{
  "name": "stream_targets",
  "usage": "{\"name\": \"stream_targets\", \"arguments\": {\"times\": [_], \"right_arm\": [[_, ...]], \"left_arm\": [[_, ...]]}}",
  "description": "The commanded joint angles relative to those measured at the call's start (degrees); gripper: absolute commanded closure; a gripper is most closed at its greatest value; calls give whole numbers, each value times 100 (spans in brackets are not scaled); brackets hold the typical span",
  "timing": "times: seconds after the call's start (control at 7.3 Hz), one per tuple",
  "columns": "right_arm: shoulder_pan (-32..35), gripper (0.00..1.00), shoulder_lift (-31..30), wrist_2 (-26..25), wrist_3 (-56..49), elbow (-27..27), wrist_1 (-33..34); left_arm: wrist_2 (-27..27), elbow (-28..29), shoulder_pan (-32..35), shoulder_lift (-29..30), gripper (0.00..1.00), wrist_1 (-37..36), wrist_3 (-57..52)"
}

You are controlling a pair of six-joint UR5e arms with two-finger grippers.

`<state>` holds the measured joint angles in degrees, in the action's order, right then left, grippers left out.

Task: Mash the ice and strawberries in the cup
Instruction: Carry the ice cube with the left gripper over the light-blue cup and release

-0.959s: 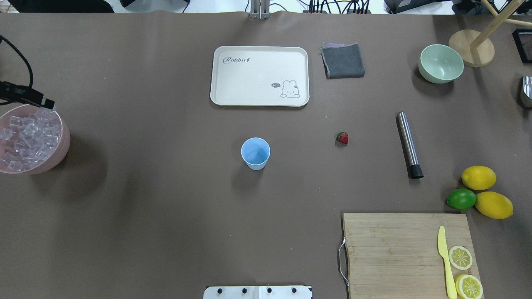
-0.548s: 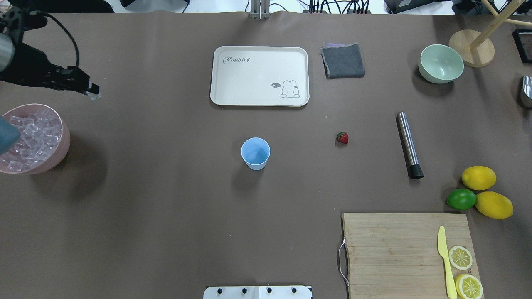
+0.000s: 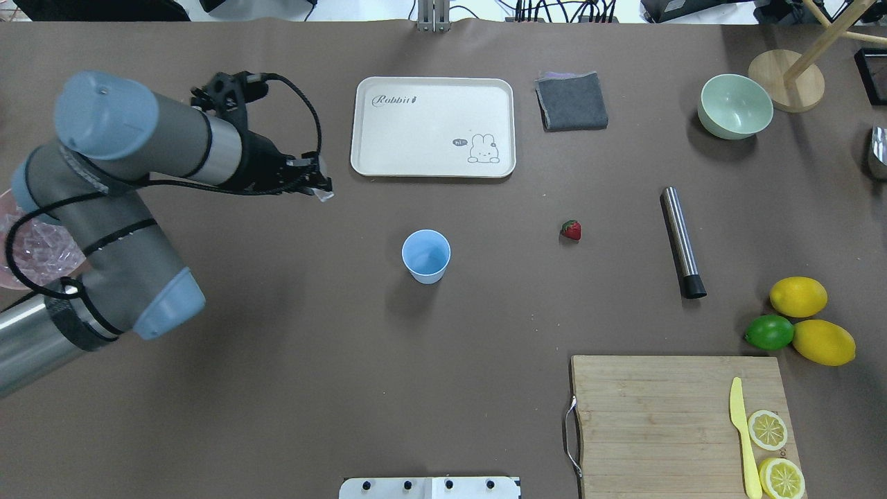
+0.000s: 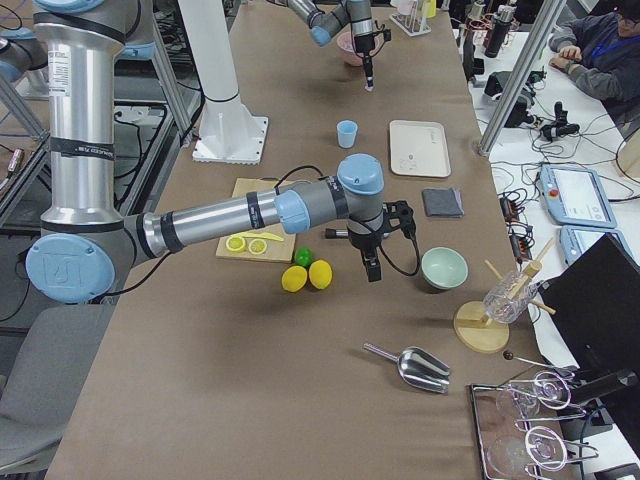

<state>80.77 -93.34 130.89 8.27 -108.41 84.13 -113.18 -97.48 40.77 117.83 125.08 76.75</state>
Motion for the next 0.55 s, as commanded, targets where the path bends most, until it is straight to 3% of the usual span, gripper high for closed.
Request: {"name": "stream_targets", "arguments": {"times": [0.0, 0.41], "right_arm": [[0, 0, -18, 24, -9, 4, -1], [0, 0, -44, 15, -1, 4, -2]], "left_arm": [[602, 97, -550, 476, 100, -10, 829], [1673, 116, -1358, 697, 100, -10, 1227]]}}
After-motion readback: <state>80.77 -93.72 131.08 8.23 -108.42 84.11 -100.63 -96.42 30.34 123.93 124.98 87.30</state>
